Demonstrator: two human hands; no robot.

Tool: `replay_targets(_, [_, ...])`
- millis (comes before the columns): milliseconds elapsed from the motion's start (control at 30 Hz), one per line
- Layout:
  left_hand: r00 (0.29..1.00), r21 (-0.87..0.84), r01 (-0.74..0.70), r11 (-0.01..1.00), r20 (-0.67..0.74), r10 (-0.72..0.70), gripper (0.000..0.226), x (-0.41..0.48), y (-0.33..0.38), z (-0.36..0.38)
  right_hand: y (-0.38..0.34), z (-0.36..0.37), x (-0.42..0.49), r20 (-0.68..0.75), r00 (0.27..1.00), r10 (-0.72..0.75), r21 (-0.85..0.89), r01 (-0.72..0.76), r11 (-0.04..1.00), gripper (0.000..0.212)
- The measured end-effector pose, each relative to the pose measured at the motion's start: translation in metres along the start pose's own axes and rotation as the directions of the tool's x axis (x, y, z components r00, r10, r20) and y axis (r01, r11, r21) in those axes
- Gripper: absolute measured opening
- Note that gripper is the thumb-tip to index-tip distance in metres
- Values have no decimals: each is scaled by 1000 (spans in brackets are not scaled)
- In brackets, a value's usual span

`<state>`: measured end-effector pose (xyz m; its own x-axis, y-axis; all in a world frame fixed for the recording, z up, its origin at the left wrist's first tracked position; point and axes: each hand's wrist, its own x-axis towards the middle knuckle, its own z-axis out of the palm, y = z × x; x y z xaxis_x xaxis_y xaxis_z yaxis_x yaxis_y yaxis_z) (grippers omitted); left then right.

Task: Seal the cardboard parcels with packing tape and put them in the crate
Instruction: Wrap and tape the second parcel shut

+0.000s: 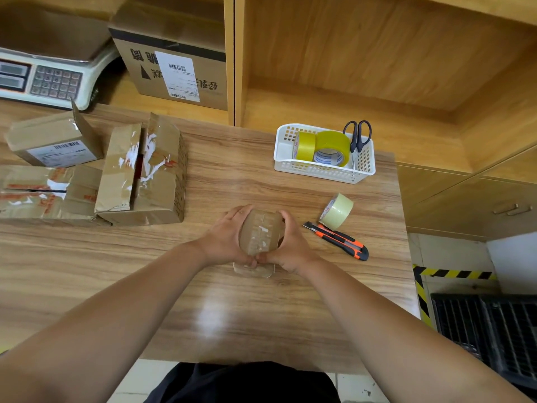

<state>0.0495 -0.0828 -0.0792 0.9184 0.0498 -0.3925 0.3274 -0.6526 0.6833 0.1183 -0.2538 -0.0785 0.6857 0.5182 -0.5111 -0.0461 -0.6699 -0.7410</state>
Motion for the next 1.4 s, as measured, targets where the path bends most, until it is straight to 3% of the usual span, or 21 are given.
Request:
replay_targets(200, [999,-130,12,991,-40,-17,115,9,-2,0,2,2,9,-69,998,-4,47,8,999,104])
replay_targets(400, [997,-200,17,980,-68,-31,92,16,2,-4,-7,-4,16,-140,990,-21,-2,21,1000,64])
replay_targets(633, [990,-356,68,932,-91,-107,62,24,9,-7,-9,-9,27,-174,984,24,5,-23,1000,45])
replay_targets(1133, [967,-515,159,843,-92,-239,30,35,11,-7,-8,-13,39,-238,971,18,11,-16,1000,38])
replay_targets(1400, [939,-658,190,729,-96,-331,21,37,13,0,-6,-8,40,-303,953,-14,13,19,1000,38])
